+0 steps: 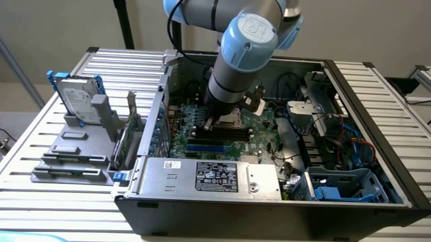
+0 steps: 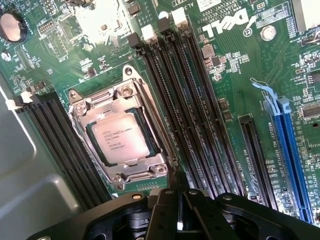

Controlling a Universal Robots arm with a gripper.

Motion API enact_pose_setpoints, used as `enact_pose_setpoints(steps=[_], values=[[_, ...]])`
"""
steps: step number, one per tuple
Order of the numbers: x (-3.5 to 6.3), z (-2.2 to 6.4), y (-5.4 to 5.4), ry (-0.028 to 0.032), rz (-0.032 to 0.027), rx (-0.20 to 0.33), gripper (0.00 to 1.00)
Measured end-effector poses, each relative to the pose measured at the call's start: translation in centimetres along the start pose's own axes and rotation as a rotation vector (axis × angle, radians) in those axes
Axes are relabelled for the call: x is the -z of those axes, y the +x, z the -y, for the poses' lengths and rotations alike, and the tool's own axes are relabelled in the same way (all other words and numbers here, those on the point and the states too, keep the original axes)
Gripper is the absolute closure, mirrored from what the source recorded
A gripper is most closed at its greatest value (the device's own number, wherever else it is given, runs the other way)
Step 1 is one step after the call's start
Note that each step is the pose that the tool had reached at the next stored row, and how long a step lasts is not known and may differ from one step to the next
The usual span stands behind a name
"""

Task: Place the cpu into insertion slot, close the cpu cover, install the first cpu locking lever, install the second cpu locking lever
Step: 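Install the second cpu locking lever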

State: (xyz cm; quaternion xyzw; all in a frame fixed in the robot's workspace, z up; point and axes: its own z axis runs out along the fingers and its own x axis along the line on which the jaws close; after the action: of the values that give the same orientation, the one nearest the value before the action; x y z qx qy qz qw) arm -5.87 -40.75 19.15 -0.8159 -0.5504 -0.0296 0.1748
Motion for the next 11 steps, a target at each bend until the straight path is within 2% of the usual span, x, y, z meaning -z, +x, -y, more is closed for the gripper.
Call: enact_pose_setpoints(steps=[3, 5, 8, 11], values=[[-0.01, 0.00, 0.0, -0.0056, 0.0130, -0.002, 0.89], [-0.02, 0.00, 0.0, -0.0082, 0.0186, -0.003, 0.89], [0.39, 0.10, 0.1, -0.0083, 0.0224, -0.004, 0.89], [1.18, 0.44, 0.2, -0.0073, 0.0212, -0.004, 0.89]])
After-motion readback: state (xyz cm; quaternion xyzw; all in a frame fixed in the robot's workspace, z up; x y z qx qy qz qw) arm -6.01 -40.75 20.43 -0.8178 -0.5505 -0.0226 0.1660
